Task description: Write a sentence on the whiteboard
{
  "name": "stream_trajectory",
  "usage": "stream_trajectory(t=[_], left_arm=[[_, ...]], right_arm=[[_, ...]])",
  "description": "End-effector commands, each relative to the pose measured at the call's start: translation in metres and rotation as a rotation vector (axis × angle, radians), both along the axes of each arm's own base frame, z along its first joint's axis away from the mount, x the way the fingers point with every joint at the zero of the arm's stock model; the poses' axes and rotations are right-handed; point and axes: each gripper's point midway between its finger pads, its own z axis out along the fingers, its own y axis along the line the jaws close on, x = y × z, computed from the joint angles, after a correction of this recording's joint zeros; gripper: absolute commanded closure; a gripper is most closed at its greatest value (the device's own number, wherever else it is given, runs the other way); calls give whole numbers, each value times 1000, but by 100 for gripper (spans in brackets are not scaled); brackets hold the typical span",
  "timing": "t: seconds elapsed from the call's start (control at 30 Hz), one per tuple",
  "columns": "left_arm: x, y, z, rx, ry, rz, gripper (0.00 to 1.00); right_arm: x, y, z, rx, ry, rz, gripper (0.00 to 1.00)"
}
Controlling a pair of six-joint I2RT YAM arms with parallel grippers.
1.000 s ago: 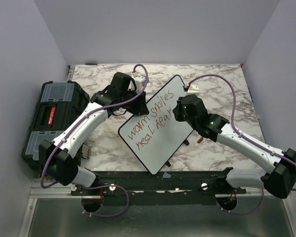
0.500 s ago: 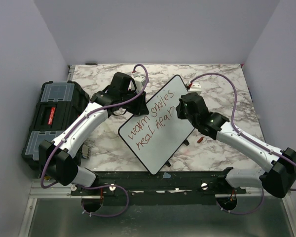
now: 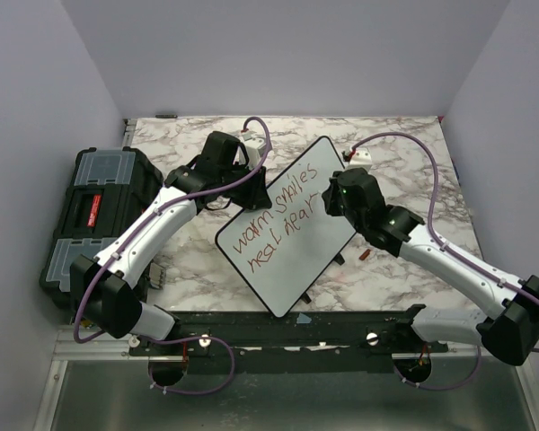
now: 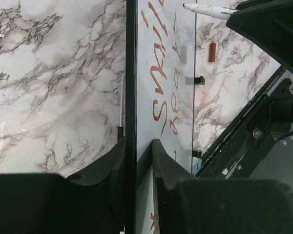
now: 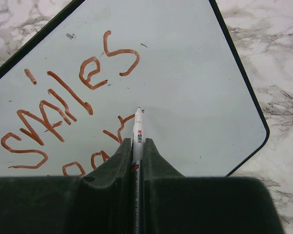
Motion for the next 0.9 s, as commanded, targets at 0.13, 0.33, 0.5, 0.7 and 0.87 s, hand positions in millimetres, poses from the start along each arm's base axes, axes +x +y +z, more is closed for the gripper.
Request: stream_trajectory(t=[0.13, 0.33, 0.5, 0.7, 0.87], left_arm=[[1, 10, -2, 64, -72, -15, 100], [1, 10, -2, 64, -72, -15, 100], [0, 9, -2, 64, -72, -17, 100], [0, 9, -2, 63, -72, -18, 100], [-1, 10, -1, 64, -74, -16, 100]], right_arm=[[5, 10, 18, 46, -18, 14, 99], [11, 15, 19, 43, -19, 16, 99], [14, 18, 16, 41, -13, 18, 99], [16, 21, 13, 41, -7, 24, 99], [14, 22, 9, 43, 5, 29, 99]])
